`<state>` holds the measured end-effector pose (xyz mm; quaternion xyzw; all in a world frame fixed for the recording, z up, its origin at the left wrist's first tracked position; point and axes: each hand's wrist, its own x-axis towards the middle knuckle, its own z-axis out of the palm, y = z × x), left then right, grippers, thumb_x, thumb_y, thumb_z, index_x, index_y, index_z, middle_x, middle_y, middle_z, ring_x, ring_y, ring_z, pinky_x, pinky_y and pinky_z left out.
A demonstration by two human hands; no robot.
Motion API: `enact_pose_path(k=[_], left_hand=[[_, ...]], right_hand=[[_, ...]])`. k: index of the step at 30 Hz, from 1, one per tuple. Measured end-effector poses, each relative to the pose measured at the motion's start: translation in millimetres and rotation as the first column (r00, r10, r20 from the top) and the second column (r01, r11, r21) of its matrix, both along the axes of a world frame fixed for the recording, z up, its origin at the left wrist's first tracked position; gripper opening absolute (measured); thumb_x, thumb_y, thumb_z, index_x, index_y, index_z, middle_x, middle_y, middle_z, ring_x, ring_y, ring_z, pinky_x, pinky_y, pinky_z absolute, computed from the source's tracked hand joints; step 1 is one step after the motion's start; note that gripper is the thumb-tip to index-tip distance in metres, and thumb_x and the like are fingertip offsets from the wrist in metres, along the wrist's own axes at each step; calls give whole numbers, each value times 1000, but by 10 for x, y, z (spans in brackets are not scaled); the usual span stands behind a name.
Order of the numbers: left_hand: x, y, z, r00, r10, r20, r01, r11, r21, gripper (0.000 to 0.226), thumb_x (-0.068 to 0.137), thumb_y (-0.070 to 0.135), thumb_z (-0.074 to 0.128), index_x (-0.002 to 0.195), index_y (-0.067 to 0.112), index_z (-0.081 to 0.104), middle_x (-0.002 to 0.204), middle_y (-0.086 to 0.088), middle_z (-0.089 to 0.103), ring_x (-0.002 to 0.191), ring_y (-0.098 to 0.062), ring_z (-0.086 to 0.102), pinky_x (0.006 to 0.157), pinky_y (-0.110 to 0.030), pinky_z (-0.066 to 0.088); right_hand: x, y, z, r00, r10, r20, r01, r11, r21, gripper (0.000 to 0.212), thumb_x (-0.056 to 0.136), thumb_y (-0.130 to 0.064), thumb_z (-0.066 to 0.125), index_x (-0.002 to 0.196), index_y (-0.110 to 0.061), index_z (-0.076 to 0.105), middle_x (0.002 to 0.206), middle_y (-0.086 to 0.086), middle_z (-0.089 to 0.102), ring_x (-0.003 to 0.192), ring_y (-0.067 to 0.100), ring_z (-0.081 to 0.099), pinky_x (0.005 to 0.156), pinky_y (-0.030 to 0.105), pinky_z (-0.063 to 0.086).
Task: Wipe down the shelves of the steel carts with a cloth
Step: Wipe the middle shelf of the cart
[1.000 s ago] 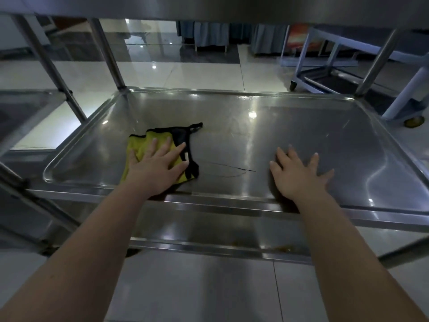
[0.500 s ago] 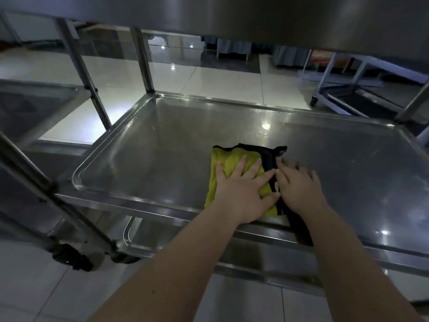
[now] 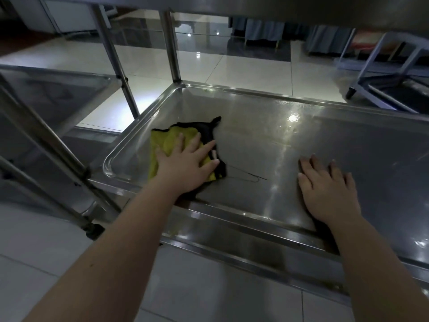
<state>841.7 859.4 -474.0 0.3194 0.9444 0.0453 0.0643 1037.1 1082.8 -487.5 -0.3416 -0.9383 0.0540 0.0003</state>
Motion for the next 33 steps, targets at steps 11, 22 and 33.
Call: enact_pose_path(k=[11, 22, 33], left_hand=[[860, 798, -68, 939, -341, -56, 345, 931, 122, 62, 89, 74, 27, 147, 56, 12, 161, 19, 1, 149, -12, -9, 114, -62, -2], [126, 35, -7, 989, -144, -26, 144, 989, 25, 60, 89, 74, 19, 145, 61, 3, 160, 23, -6, 148, -9, -13, 116, -57, -5], [-593, -886, 53, 975, 221, 8, -219, 970, -103, 64, 87, 76, 19, 146, 58, 2, 160, 21, -9, 149, -13, -9, 115, -59, -4]], right_hand=[[27, 5, -8, 999, 29, 32, -30, 998, 51, 64, 92, -55, -2, 153, -36, 4, 163, -8, 6, 148, 30, 9, 117, 53, 10], [-564, -668, 75, 986, 169, 2, -169, 982, -83, 57, 98, -61, 13, 152, -45, 2, 163, -13, -4, 149, 30, -10, 111, 66, -6], [-569, -674, 16, 987, 159, -13, -159, 986, -47, 59, 96, -62, 8, 152, -45, -4, 162, -16, -5, 150, 25, -8, 113, 66, -5]])
